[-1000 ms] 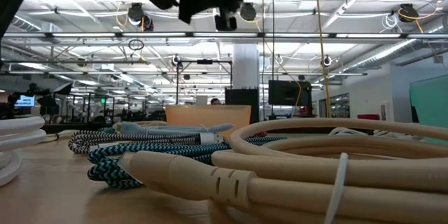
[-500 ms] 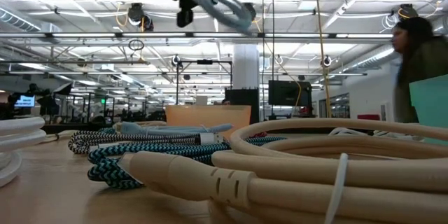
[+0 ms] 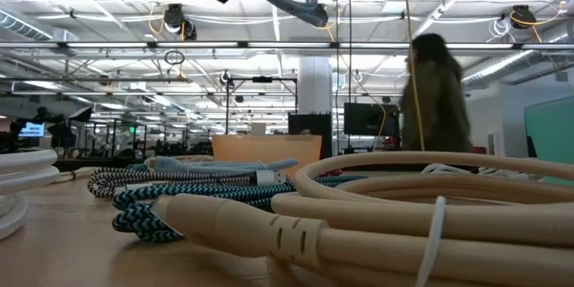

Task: Pick & Place USB Port
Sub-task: Put the right blue usb cable into the orange bin

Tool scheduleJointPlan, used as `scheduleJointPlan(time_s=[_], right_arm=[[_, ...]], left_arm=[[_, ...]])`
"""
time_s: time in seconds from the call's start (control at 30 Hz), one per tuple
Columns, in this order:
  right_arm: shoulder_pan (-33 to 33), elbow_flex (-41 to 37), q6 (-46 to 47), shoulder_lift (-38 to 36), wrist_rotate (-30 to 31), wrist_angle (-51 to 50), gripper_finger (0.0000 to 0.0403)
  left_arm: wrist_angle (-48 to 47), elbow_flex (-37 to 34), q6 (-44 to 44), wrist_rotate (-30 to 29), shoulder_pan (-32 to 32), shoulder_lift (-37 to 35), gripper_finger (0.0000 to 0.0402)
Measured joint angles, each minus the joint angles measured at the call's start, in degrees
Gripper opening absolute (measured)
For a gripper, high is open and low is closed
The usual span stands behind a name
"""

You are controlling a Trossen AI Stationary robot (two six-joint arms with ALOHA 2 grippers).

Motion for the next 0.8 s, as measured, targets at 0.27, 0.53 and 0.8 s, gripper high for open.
scheduleJointPlan(time_s=[0.27, 0.53, 0.8], right_arm=[[-2.2, -5.0, -4.2, 0.0, -6.0, 10.8, 0.0149], [-3.1, -5.6, -5.6, 0.0, -5.6, 10.6, 0.0149], [-3.8, -5.6, -7.0, 0.0, -6.3, 10.8, 0.0148]], left_arm=[[0.8, 0.0, 0.1, -5.9, -4.4, 0.1, 0.0053], [3.0, 0.0, -1.8, -5.2, -5.5, 0.1, 0.0053], [3.9, 0.0, -2.8, -6.8, -8.4, 0.1, 0.0053]])
